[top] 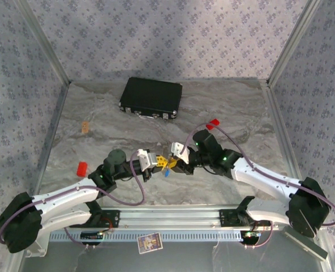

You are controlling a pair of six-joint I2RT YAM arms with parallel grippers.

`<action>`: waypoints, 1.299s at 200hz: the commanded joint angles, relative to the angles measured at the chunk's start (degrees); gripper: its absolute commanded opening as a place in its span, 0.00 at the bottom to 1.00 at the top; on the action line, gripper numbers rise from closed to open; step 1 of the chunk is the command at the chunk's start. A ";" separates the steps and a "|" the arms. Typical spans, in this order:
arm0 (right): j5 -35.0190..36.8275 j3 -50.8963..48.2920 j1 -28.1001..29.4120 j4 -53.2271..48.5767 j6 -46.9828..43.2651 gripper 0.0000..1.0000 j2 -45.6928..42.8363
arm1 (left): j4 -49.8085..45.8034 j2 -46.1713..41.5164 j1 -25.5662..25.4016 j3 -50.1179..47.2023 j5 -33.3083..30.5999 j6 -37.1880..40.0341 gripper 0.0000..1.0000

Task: Put the keys on the keyring

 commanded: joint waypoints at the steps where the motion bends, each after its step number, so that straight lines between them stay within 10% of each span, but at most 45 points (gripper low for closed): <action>1: 3.13 1.10 -0.13 -2.65 -0.98 0.14 -2.20 | 1.19 -1.42 0.03 1.45 0.78 0.47 0.00; 65: 6.19 5.12 0.12 -10.48 -4.05 0.00 -4.21 | -1.74 -0.29 0.09 2.97 0.80 1.67 0.00; 260: -2.20 14.03 0.52 -23.51 -7.06 0.00 3.51 | -6.91 -0.11 0.01 4.50 3.89 5.94 0.00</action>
